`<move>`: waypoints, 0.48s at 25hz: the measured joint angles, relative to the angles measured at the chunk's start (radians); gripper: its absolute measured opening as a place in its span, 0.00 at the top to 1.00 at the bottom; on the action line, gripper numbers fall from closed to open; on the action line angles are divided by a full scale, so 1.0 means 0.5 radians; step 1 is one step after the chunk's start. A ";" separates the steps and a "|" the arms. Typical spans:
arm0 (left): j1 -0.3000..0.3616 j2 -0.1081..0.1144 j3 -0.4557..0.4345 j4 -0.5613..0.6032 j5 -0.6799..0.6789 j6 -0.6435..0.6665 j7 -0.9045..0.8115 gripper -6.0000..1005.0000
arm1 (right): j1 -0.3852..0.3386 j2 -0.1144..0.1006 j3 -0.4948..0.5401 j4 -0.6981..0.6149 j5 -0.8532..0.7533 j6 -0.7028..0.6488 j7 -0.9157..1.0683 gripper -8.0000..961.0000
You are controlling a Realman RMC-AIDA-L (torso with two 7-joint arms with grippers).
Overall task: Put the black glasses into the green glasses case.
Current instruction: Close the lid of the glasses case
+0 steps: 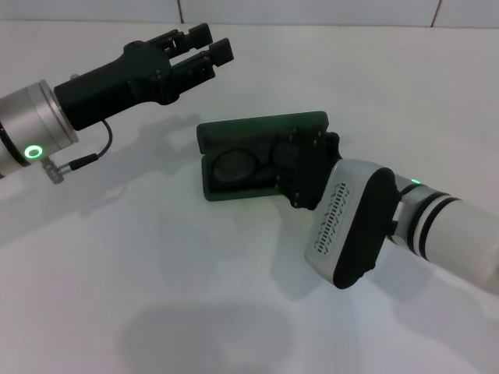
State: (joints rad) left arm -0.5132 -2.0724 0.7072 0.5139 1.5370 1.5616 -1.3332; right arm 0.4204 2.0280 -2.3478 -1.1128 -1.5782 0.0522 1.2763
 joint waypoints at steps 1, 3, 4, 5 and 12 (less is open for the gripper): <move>0.001 0.000 0.000 0.000 0.001 0.000 -0.001 0.39 | -0.008 0.000 0.007 -0.002 0.005 -0.016 0.000 0.55; 0.002 0.000 0.000 0.000 0.003 0.000 -0.003 0.39 | -0.019 -0.001 0.020 -0.003 0.027 -0.041 0.000 0.55; 0.003 0.000 0.000 0.000 0.003 0.000 -0.004 0.39 | -0.025 -0.002 0.024 -0.004 0.046 -0.052 0.000 0.55; 0.005 0.000 0.000 0.000 0.003 0.000 -0.004 0.39 | -0.029 -0.003 0.029 -0.006 0.055 -0.060 0.000 0.55; 0.034 0.013 0.000 0.000 0.034 -0.015 -0.010 0.39 | -0.174 -0.015 0.395 -0.135 0.100 -0.724 0.000 0.55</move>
State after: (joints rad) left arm -0.4962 -2.0659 0.7071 0.5139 1.5541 1.5542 -1.3381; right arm 0.3333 2.0205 -2.1502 -1.1802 -1.5284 -0.3096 1.2766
